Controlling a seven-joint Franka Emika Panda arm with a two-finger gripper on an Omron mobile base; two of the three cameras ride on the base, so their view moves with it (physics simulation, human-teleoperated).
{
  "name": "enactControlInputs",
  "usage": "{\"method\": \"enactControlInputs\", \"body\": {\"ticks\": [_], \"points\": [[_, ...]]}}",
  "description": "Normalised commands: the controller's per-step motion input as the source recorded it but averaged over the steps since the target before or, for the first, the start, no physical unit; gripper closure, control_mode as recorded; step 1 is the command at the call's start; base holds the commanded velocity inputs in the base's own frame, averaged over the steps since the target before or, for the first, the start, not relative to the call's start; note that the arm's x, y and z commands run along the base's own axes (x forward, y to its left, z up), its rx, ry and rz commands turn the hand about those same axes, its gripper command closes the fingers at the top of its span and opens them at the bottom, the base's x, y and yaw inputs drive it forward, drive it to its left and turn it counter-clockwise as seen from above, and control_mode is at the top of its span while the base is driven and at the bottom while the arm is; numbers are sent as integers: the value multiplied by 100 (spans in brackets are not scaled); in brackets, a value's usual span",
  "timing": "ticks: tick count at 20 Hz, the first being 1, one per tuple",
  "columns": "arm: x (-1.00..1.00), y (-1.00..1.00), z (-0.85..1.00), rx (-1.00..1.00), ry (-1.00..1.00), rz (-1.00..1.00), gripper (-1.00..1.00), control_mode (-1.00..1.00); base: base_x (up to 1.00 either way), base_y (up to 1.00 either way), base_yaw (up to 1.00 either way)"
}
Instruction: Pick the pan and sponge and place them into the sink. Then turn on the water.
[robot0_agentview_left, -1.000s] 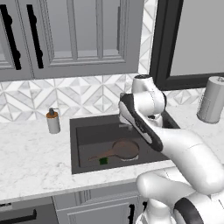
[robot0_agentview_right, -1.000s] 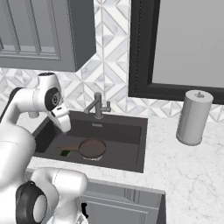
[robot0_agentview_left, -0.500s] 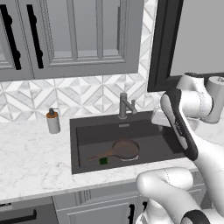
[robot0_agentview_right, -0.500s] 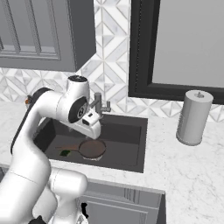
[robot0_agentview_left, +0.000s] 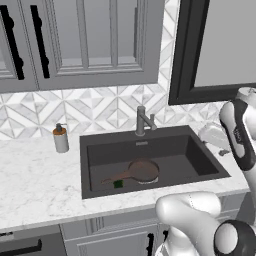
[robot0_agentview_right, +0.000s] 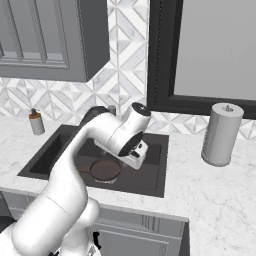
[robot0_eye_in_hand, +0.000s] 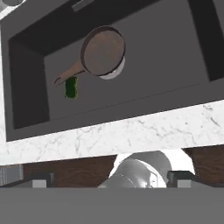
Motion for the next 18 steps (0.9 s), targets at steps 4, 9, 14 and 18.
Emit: {"method": "enactControlInputs", "body": {"ticks": [4, 9, 14, 18], "points": [[95, 0, -34, 1, -1, 3, -100, -100, 0, 0, 0], [89, -9, -29, 0, 0, -2, -100, -100, 0, 0, 0], [65, -16, -28, 0, 0, -12, -100, -100, 0, 0, 0], [44, -18, -26, -2, 0, -7, -100, -100, 0, 0, 0]]}}
